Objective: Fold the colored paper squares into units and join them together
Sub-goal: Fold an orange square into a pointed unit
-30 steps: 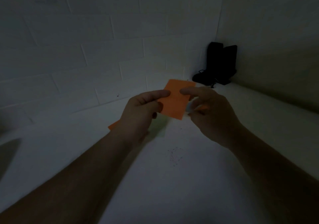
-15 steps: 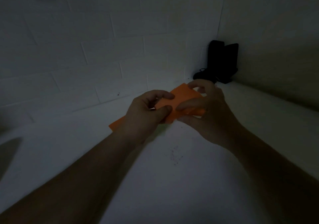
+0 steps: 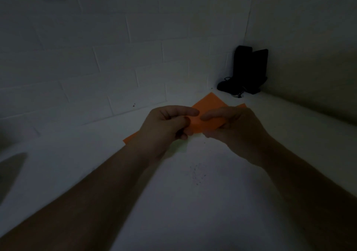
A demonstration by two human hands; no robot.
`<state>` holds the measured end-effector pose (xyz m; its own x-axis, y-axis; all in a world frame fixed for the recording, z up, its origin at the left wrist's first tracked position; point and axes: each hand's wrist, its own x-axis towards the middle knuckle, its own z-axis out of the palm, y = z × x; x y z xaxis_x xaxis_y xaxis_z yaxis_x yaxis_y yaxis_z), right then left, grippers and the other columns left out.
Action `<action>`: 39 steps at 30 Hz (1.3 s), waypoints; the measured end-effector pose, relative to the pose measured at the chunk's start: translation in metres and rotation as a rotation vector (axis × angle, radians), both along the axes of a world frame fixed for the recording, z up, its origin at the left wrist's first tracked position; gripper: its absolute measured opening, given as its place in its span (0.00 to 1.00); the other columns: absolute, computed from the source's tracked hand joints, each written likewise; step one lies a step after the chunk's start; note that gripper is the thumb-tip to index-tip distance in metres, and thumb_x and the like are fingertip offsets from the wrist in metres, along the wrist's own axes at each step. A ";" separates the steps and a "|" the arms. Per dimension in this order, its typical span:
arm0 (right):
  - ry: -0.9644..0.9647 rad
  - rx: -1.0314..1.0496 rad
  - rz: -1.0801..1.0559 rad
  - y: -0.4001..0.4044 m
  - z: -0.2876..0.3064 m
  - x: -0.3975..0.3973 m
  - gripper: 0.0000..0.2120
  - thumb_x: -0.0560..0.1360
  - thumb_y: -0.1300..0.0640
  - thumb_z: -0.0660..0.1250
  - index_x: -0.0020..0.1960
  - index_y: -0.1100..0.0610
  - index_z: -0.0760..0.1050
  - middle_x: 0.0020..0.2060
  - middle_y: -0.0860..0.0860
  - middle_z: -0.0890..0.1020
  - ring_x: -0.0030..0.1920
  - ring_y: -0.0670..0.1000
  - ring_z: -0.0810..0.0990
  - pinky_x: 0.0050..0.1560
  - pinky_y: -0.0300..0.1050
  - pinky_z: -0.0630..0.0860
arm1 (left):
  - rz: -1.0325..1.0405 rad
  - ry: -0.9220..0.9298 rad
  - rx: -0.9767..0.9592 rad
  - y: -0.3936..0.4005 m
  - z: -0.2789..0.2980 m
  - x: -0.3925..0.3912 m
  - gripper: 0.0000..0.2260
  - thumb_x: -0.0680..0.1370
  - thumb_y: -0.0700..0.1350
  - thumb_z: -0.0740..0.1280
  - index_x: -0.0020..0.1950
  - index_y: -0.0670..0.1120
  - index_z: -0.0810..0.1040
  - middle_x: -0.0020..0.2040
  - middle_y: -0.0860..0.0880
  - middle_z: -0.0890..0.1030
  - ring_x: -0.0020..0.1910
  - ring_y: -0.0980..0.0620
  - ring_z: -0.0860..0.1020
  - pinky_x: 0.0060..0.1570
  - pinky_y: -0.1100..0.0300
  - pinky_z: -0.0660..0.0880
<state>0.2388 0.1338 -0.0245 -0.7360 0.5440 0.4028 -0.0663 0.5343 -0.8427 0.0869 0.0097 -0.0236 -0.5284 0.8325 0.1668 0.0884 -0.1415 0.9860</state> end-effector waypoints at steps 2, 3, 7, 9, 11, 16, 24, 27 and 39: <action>0.045 0.004 -0.025 -0.003 0.000 -0.001 0.16 0.67 0.68 0.78 0.48 0.51 0.83 0.39 0.41 0.84 0.40 0.35 0.82 0.41 0.27 0.76 | -0.016 -0.031 -0.007 0.000 0.001 0.002 0.15 0.80 0.29 0.61 0.54 0.41 0.86 0.36 0.45 0.83 0.32 0.54 0.79 0.33 0.64 0.76; 0.072 -0.019 -0.043 -0.003 0.000 -0.002 0.15 0.67 0.68 0.78 0.47 0.51 0.83 0.36 0.39 0.84 0.39 0.34 0.82 0.40 0.26 0.75 | -0.017 -0.049 -0.004 0.000 0.001 0.003 0.15 0.80 0.29 0.61 0.54 0.41 0.86 0.36 0.45 0.84 0.32 0.54 0.79 0.34 0.64 0.76; 0.128 -0.105 -0.115 -0.001 0.001 -0.002 0.11 0.68 0.65 0.78 0.41 0.49 0.85 0.32 0.42 0.84 0.34 0.40 0.81 0.37 0.32 0.76 | -0.036 -0.135 0.013 0.000 0.001 0.001 0.19 0.77 0.26 0.59 0.54 0.41 0.86 0.44 0.42 0.86 0.40 0.50 0.83 0.42 0.62 0.81; 0.176 -0.139 -0.149 0.002 0.001 -0.003 0.11 0.68 0.65 0.78 0.38 0.48 0.85 0.36 0.47 0.86 0.40 0.47 0.85 0.46 0.44 0.82 | -0.047 -0.022 0.030 0.000 -0.003 -0.002 0.22 0.74 0.25 0.62 0.57 0.45 0.85 0.45 0.43 0.87 0.46 0.49 0.84 0.49 0.61 0.81; 0.216 -0.190 -0.148 0.002 0.002 -0.003 0.10 0.67 0.65 0.78 0.39 0.51 0.85 0.38 0.50 0.87 0.43 0.51 0.86 0.49 0.51 0.84 | -0.029 0.117 0.059 0.000 -0.007 -0.003 0.22 0.73 0.27 0.67 0.59 0.48 0.85 0.47 0.44 0.87 0.50 0.48 0.84 0.55 0.55 0.80; 0.153 -0.122 -0.088 -0.001 0.002 0.000 0.11 0.65 0.66 0.80 0.42 0.53 0.85 0.40 0.45 0.87 0.44 0.43 0.85 0.44 0.35 0.80 | 0.017 0.130 0.147 -0.002 -0.003 -0.003 0.16 0.69 0.40 0.79 0.56 0.49 0.86 0.52 0.42 0.87 0.53 0.45 0.85 0.58 0.52 0.81; 0.169 -0.073 -0.155 -0.001 0.005 0.001 0.11 0.63 0.62 0.82 0.36 0.49 0.84 0.36 0.49 0.86 0.40 0.50 0.84 0.47 0.52 0.82 | -0.105 0.127 0.266 -0.005 0.002 -0.003 0.06 0.71 0.30 0.75 0.43 0.40 0.84 0.58 0.47 0.86 0.58 0.49 0.85 0.56 0.59 0.80; 0.156 -0.060 -0.155 0.000 0.008 0.003 0.10 0.62 0.61 0.83 0.37 0.50 0.84 0.39 0.50 0.86 0.43 0.55 0.85 0.50 0.61 0.82 | -0.053 0.139 0.257 -0.004 0.002 -0.006 0.08 0.73 0.28 0.73 0.43 0.41 0.84 0.57 0.49 0.87 0.57 0.50 0.85 0.57 0.59 0.80; 0.001 0.073 -0.108 0.002 0.015 0.013 0.12 0.61 0.46 0.79 0.43 0.37 0.83 0.39 0.35 0.85 0.40 0.39 0.82 0.40 0.31 0.77 | -0.073 0.153 0.259 -0.007 0.003 -0.029 0.05 0.74 0.34 0.73 0.47 0.43 0.84 0.55 0.47 0.87 0.54 0.49 0.85 0.54 0.56 0.80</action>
<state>0.2518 0.1357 -0.0096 -0.6744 0.5894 0.4447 -0.0054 0.5983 -0.8012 0.0579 0.0025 -0.0203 -0.4208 0.7867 0.4517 0.2137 -0.3980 0.8922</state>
